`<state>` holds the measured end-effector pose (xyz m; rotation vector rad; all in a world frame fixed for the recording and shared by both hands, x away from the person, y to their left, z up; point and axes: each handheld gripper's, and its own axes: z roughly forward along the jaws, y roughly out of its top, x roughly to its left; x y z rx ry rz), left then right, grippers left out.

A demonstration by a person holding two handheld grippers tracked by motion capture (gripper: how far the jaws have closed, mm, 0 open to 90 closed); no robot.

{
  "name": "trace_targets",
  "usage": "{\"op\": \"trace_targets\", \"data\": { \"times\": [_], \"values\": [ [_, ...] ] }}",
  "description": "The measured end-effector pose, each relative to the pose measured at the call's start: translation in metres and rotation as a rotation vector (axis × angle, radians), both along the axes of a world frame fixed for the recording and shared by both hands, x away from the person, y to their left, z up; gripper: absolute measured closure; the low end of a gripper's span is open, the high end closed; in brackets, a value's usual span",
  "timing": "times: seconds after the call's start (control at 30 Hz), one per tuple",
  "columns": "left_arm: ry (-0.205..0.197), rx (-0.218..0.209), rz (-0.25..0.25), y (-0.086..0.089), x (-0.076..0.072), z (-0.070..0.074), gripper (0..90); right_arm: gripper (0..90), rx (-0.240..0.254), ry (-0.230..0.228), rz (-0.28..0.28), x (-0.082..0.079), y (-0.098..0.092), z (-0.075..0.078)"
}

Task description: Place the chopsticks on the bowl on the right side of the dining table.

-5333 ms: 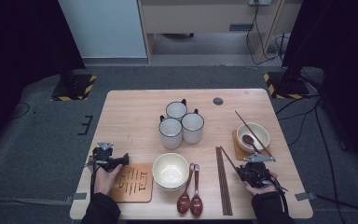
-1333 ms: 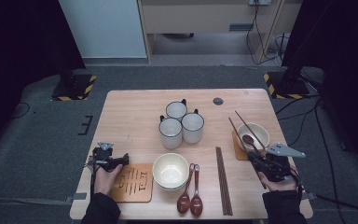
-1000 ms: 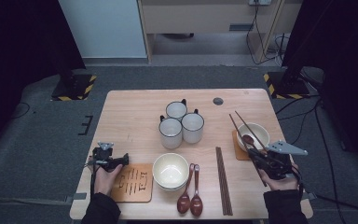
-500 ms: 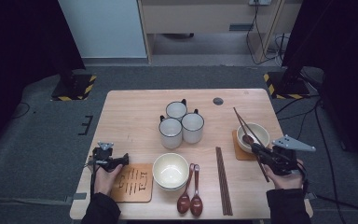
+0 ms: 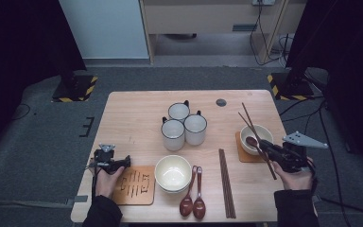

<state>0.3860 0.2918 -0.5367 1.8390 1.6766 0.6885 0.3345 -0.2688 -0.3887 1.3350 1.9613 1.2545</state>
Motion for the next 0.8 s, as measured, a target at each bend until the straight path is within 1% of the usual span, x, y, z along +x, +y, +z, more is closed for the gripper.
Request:
{"op": "trace_targets", "data": {
  "times": [0.13,0.27,0.43,0.57,0.8],
  "values": [
    [0.0,0.0,0.0,0.0,0.0,0.0,0.4,85.0,0.004,0.006,-0.006,0.004,-0.003,0.002],
    [0.0,0.0,0.0,0.0,0.0,0.0,0.4,85.0,-0.002,0.009,-0.012,0.009,-0.008,0.002],
    [0.0,0.0,0.0,0.0,0.0,0.0,0.4,85.0,0.007,0.012,-0.019,0.015,-0.016,0.004],
    [0.0,0.0,0.0,0.0,0.0,0.0,0.4,85.0,0.003,0.021,-0.02,0.021,-0.02,0.003],
    [0.0,0.0,0.0,0.0,0.0,0.0,0.4,85.0,-0.002,0.022,-0.021,0.031,-0.025,0.003]
  ]
}}
